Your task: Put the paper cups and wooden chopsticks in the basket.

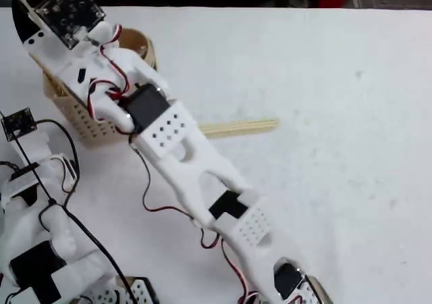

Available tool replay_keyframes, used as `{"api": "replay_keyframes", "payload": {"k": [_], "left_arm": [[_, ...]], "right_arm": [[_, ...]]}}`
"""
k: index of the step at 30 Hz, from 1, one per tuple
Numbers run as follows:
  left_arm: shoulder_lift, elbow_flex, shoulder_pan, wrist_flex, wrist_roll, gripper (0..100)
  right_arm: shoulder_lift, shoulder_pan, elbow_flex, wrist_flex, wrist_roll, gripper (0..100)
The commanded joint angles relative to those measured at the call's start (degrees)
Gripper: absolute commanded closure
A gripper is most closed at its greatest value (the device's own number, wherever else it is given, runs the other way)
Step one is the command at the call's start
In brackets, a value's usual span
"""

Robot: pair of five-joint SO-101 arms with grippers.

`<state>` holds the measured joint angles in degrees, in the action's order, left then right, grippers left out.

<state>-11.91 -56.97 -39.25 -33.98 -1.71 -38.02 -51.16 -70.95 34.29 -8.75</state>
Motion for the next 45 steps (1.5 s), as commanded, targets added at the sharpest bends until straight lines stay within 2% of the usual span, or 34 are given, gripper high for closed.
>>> {"api": "replay_keyframes", "payload": {"k": [1, 5, 10, 13, 17, 19, 23, 26, 28, 30, 33, 37, 40, 45], "left_arm": [[-1.4, 0.2, 0.6, 0.8, 0.3, 83], [-1.4, 0.2, 0.6, 0.8, 0.3, 83], [-1.4, 0.2, 0.6, 0.8, 0.3, 83], [-1.4, 0.2, 0.6, 0.8, 0.3, 83], [-1.4, 0.2, 0.6, 0.8, 0.3, 83], [-1.4, 0.2, 0.6, 0.8, 0.3, 83], [-1.5, 0.3, 0.6, 0.8, -0.2, 83], [-2.1, 0.9, 0.5, 0.4, -8.5, 83], [-2.6, 2.6, -1.0, -0.9, -13.8, 83], [-4.4, 5.5, -3.6, -5.5, -16.4, 83], [-9.5, 11.0, -7.1, -16.5, -23.8, 83], [-17.6, 16.1, -7.3, -30.2, -32.0, 83], [-23.3, 18.2, -5.5, -38.4, -37.5, 83], [-30.1, 18.9, 0.2, -53.9, -44.0, 83]], "right_arm": [[0.3, -0.4, -3.8, 1.2, 0.4, 98.0], [0.5, -0.4, -4.0, 4.5, 0.4, 95.4], [1.5, -0.4, -6.8, 9.6, 0.4, 82.4], [1.7, -0.3, -8.0, 10.1, 0.4, 84.4], [1.8, 0.5, -11.8, 13.2, 0.2, 95.3], [1.8, 1.5, -16.4, 21.6, 0.0, 98.4], [2.0, 3.6, -25.0, 47.9, 0.0, 98.5], [4.9, 7.2, -23.3, 66.0, -0.2, 98.2], [7.1, 12.4, -20.3, 65.4, -0.1, 98.2], [10.9, 18.0, -17.9, 65.2, 0.1, 98.2], [18.8, 23.5, -5.8, 65.3, -0.1, 98.3], [33.2, 26.2, 20.4, 65.0, -2.7, 98.3], [44.6, 26.9, 40.6, 64.9, -8.5, 98.2], [62.5, 33.9, 66.5, 64.1, -12.4, 98.1]]}}
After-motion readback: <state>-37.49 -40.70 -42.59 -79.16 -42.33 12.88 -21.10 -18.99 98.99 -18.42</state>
